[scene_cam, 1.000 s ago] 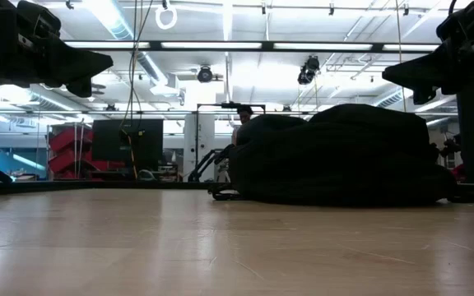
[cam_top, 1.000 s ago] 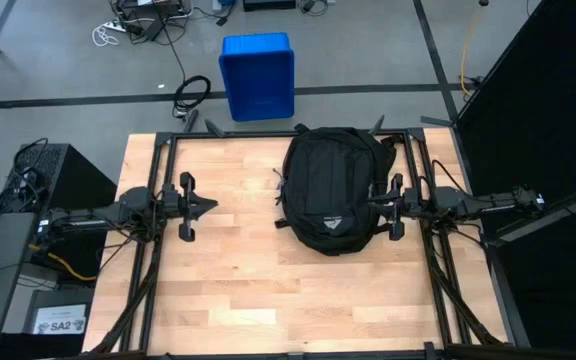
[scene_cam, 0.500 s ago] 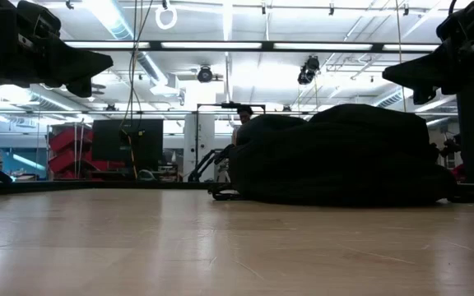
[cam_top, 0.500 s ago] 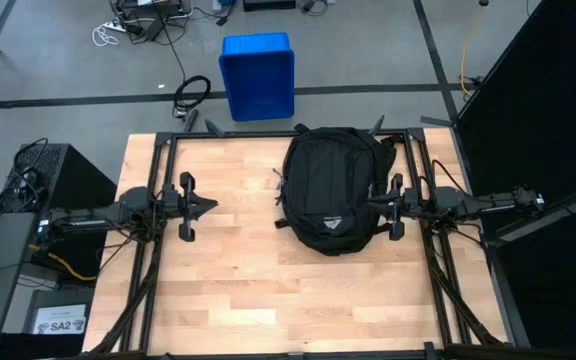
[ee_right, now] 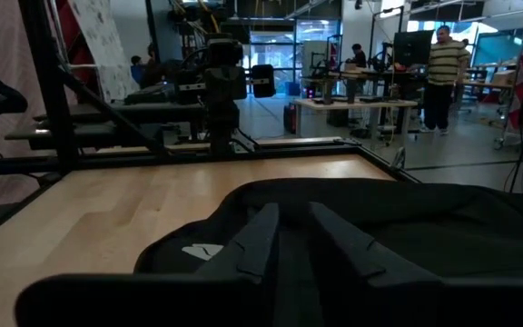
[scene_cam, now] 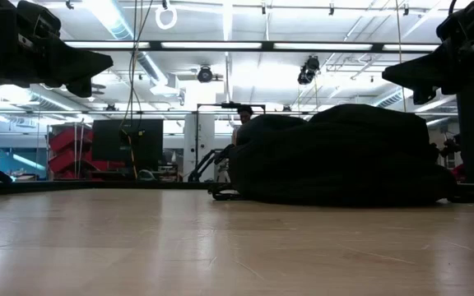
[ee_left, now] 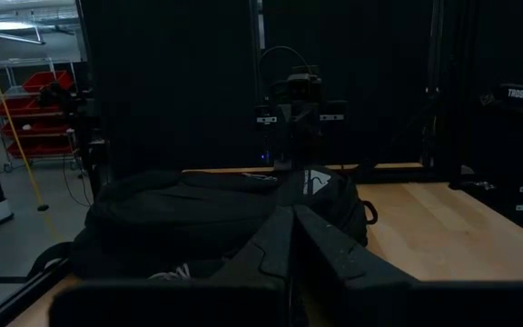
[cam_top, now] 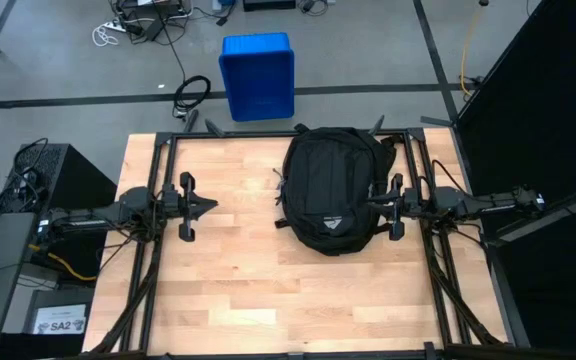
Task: Unpack backpack
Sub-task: Return to Home Position
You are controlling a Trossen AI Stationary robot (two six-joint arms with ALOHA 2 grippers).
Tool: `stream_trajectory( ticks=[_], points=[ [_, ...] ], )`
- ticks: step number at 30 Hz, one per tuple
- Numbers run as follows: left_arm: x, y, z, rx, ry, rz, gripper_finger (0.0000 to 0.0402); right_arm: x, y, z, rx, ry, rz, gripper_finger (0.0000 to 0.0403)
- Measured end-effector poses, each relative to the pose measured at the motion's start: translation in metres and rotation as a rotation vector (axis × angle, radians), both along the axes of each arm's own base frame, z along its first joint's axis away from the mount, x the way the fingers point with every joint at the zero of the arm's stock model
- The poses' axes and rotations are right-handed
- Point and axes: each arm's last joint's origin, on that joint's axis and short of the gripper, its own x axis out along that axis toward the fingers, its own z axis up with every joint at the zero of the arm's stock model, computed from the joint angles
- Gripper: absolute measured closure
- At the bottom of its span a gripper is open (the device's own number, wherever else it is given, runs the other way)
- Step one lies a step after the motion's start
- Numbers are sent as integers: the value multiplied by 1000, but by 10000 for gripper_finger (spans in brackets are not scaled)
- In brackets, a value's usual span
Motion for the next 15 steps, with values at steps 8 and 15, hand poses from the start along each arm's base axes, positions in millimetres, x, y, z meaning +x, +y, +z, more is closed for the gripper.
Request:
stream_trajectory(
  ticks=[8,15],
  points=[
    [0,0,0,0,0,0,402,0,0,0,0,0,0,378],
    [0,0,0,0,0,0,402,0,0,0,0,0,0,373]
  ],
)
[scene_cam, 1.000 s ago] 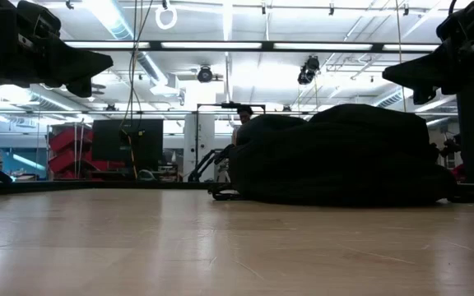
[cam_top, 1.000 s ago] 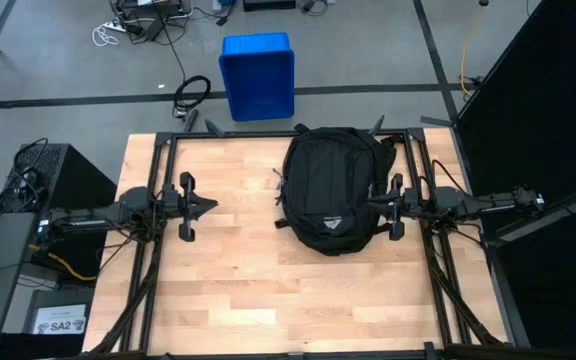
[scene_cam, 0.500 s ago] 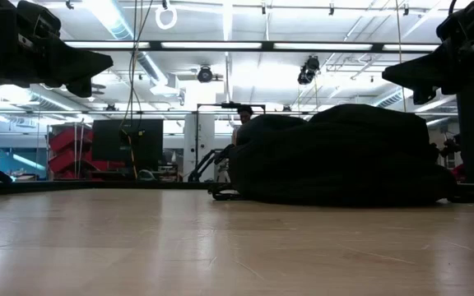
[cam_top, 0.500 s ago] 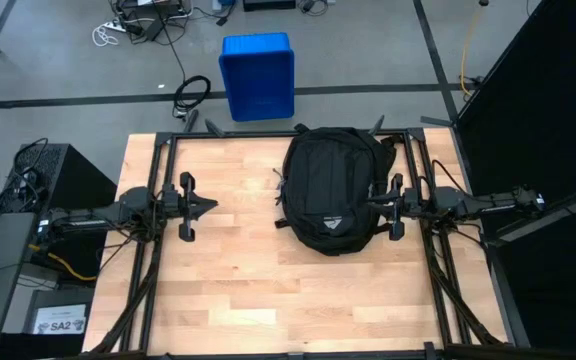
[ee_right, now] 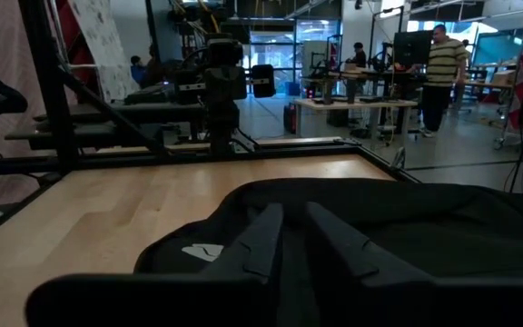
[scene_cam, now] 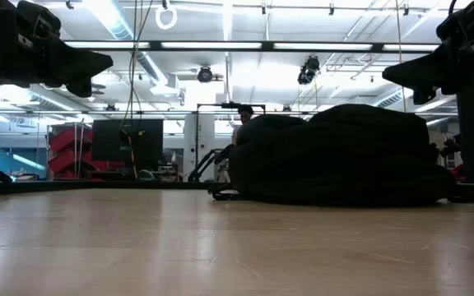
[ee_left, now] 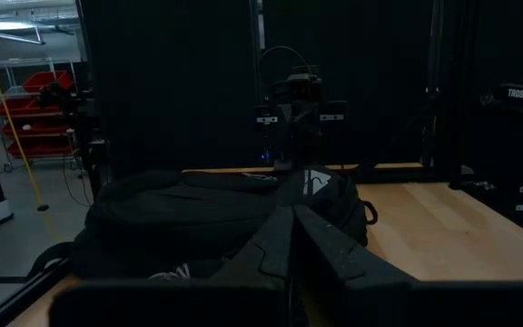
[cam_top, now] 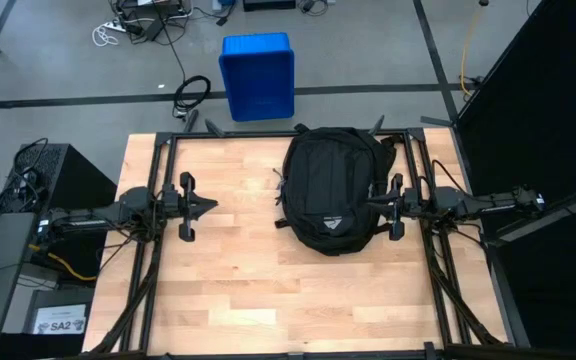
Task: Unpack backpack
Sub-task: Return to Home Position
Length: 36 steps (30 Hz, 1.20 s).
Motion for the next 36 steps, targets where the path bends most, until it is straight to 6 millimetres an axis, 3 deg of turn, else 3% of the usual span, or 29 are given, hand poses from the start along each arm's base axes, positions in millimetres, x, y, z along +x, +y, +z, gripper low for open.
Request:
stream_trajectory(
  ticks=[13,27,36],
  points=[
    [0,0,0,0,0,0,402,0,0,0,0,0,0,359],
    [0,0,0,0,0,0,402,0,0,0,0,0,0,378],
    [0,0,0,0,0,0,402,0,0,0,0,0,0,369]
  ],
)
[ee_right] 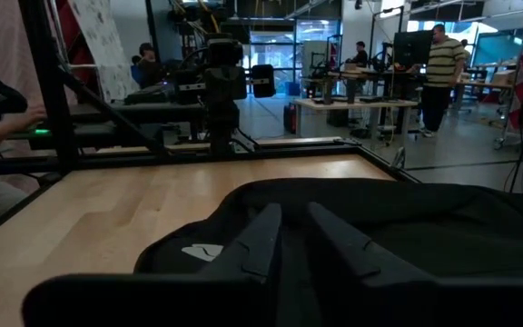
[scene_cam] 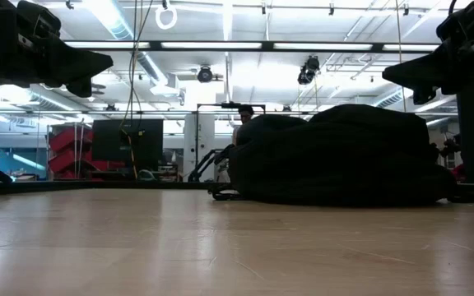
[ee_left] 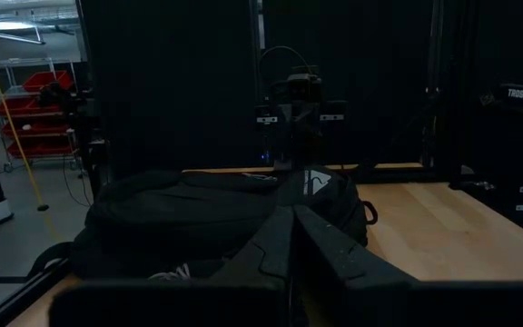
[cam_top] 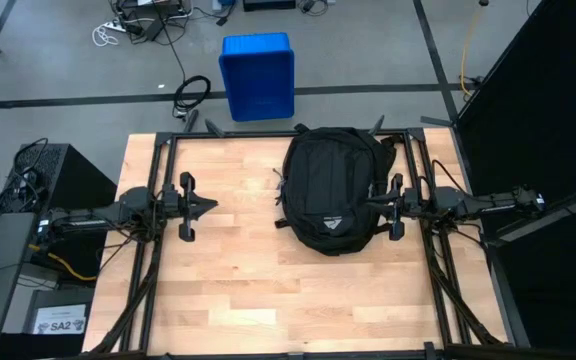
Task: Unpack backpack
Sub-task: Return to Home Position
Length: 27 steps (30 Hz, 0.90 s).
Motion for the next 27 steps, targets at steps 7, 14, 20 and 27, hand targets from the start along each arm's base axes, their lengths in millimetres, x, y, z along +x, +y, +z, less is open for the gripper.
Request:
stream_trajectory(
  ticks=[7,14,20,27],
  points=[
    [0,0,0,0,0,0,402,0,0,0,0,0,0,362],
    [0,0,0,0,0,0,402,0,0,0,0,0,0,368],
    [0,0,0,0,0,0,402,0,0,0,0,0,0,378],
    [0,0,0,0,0,0,402,0,0,0,0,0,0,374]
  ],
)
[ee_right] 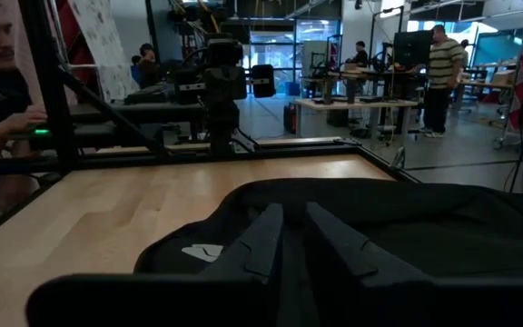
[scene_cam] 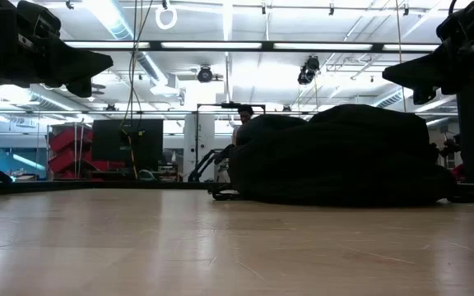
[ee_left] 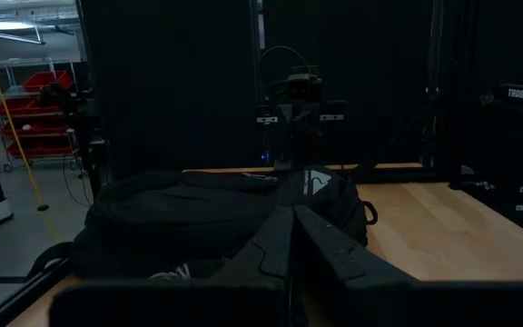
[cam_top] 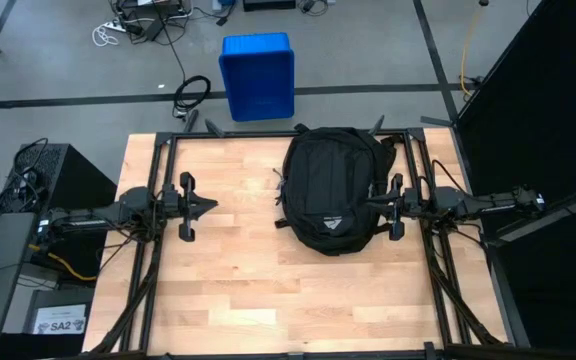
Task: Unpack backpack
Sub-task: Return to Home Position
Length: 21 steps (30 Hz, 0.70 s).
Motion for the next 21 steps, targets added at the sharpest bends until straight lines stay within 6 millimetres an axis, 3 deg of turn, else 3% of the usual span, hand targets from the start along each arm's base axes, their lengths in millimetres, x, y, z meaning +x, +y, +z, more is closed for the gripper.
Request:
stream_trajectory(
  ticks=[21],
  points=[
    [0,0,0,0,0,0,402,0,0,0,0,0,0,366]
  ],
)
